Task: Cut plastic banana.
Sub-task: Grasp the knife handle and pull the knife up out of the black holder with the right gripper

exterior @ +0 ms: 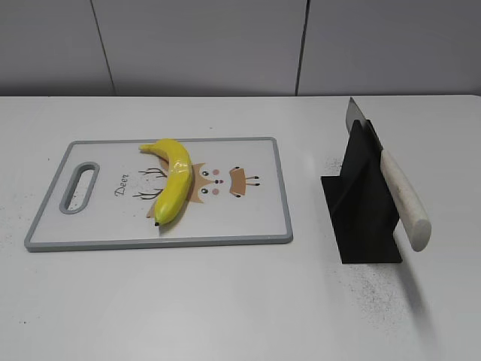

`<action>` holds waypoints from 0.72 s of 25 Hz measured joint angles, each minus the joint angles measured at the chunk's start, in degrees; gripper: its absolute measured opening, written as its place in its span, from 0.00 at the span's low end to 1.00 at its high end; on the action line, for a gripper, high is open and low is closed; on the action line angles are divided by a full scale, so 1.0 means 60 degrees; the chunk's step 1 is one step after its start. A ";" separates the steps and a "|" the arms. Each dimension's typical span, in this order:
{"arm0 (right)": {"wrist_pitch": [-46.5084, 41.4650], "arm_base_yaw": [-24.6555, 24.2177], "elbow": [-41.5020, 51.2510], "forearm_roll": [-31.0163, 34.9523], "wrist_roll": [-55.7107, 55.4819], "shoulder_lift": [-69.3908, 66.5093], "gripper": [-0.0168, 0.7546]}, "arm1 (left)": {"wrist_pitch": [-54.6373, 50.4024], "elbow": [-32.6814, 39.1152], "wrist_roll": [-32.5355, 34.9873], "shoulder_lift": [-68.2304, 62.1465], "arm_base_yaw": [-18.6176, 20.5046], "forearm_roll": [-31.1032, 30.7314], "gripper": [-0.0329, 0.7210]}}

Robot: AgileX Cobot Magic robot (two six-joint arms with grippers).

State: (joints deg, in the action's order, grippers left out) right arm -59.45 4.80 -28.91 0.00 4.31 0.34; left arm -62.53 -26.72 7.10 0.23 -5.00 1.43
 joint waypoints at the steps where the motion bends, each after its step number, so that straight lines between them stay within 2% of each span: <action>1: 0.0000 0.0000 0.0000 0.0000 0.0000 0.0000 0.76 | 0.0000 0.0000 0.0000 0.0000 0.0000 0.0000 0.77; 18: 0.0000 0.0000 0.0000 0.0000 0.0000 0.0000 0.76 | 0.0000 0.0000 0.0000 0.0000 0.0000 0.0000 0.77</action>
State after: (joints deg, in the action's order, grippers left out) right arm -59.45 4.80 -28.91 0.00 4.31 0.34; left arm -62.53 -26.72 7.10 0.23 -5.00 1.43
